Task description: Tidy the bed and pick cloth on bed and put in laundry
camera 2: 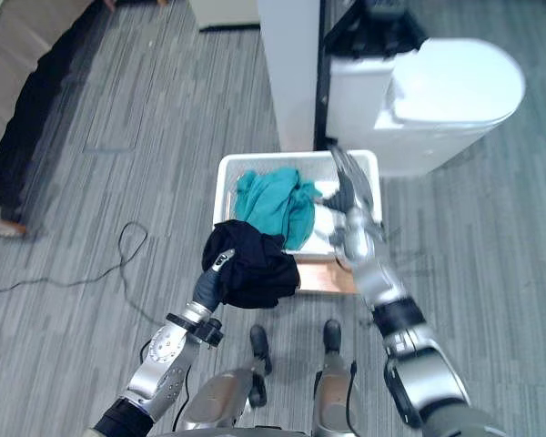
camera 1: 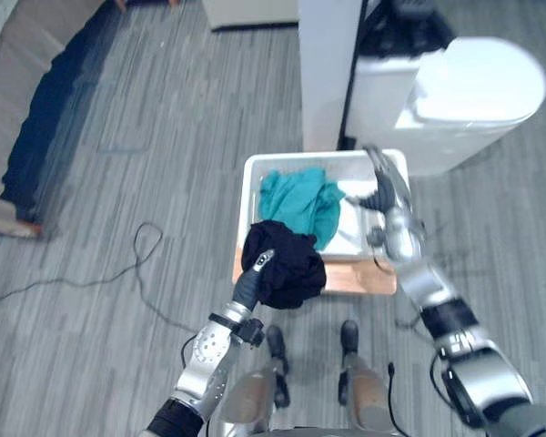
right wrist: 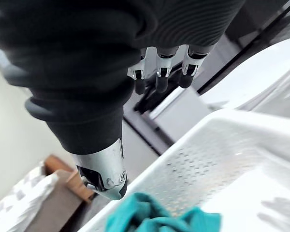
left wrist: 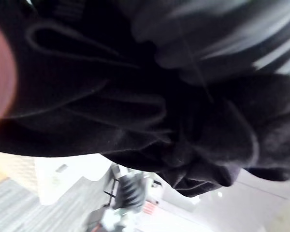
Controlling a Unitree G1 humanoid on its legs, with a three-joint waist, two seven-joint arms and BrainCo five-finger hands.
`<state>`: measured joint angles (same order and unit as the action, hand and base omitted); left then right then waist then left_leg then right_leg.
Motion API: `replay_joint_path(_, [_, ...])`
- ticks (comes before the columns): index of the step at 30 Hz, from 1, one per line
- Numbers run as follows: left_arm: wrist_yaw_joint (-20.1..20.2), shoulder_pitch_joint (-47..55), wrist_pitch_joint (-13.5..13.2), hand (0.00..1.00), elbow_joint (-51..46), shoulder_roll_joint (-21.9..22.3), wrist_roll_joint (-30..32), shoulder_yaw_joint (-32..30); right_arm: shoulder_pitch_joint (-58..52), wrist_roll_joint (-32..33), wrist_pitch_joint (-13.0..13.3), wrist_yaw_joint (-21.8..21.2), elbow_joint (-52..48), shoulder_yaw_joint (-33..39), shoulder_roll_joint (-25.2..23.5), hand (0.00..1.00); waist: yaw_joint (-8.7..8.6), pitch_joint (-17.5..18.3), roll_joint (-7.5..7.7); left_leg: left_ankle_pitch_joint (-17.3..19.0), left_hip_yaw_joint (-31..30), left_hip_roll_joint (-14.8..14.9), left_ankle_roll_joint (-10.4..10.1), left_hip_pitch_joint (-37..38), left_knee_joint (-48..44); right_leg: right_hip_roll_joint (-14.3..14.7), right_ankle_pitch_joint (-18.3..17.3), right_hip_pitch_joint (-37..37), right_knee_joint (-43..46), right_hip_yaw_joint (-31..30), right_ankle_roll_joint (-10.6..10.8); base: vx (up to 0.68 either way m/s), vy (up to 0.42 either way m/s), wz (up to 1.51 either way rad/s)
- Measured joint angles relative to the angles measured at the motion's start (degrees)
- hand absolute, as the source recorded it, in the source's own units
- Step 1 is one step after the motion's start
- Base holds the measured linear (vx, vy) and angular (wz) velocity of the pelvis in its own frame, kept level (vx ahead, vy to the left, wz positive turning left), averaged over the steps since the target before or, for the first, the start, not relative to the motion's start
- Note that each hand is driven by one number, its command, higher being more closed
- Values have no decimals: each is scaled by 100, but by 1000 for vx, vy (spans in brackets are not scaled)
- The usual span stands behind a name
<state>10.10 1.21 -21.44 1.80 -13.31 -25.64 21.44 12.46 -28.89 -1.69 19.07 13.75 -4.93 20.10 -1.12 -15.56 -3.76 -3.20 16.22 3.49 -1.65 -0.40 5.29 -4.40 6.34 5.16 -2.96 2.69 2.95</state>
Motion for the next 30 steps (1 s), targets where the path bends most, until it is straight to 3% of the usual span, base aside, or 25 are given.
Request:
replay_joint_path(5, [-117, 60, 46, 100, -467, -32, 281, -216, -1143, 61, -6, 208, -334, 405, -177, 0, -180, 388, 123, 124, 203, 43, -53, 274, 2, 57, -2, -213, -117, -216, 2, 21, -9, -23])
replay_joint_path(9, [-813, -517, 163, 100, -331, -58, 964, -536, -1751, 164, -115, 206, -325, 449, -320, 0, -345, 508, 165, 147, 331, 48, -83, 418, 10, 66, -1, -299, -112, -326, 3, -37, -1, -12])
replay_joint_path(14, [-1725, -2407, 393, 100, 1158, -518, 1239, -1086, -1927, 380, -114, 206, -274, 429, -427, 0, -467, 476, 314, 158, 626, 41, -85, 304, 48, 84, 102, -29, -104, -631, 35, -96, 2, -28])
replay_joint_path(16, [-2058, -3079, 459, 100, 1724, -749, 1288, -1090, -1902, 496, -110, 210, -128, 429, -427, 0, -550, 432, 428, 149, 779, 40, -91, 196, 48, 83, 155, 139, -91, -739, 76, -71, -5, -31])
replay_joint_path(18, [-2386, -3623, 469, 100, 2186, -967, 1342, -1072, -1905, 636, -109, 222, -95, 426, -432, 0, -743, 356, 538, 120, 931, 30, -114, 84, 46, 80, 181, 348, -11, -839, 93, -21, 1, -24])
replay_joint_path(20, [-2539, -3933, 473, 100, 2435, -1054, 1457, -1030, -1902, 703, -102, 250, -96, 426, -433, 0, -782, 279, 596, 118, 1068, 13, -118, 43, 41, 83, 258, 455, -4, -943, 122, 20, 19, -35])
replay_joint_path(23, [-2681, -4352, 473, 100, 2530, -1069, 1631, -949, -1824, 805, -86, 345, -99, 426, -472, 0, -925, -31, 648, 139, 1119, -20, -76, -44, -48, 53, 326, 547, 6, -1032, 95, 39, 25, -15])
replay_joint_path(25, [-2645, -4502, 496, 100, 2531, -1116, 1643, -764, -1738, 807, -67, 355, -120, 427, -522, 0, -933, -159, 654, 208, 1160, 2, 28, -278, -297, 36, 325, 745, 118, -1082, 99, 40, 13, -10])
replay_joint_path(30, [-2105, -4448, 861, 100, 2568, -1035, 1680, -246, -1268, 855, 27, 357, -174, 427, -562, 0, -957, -799, 637, 672, 1125, 201, 85, -850, -1278, 26, 310, 1012, 339, -1095, 120, 13, 5, -1])
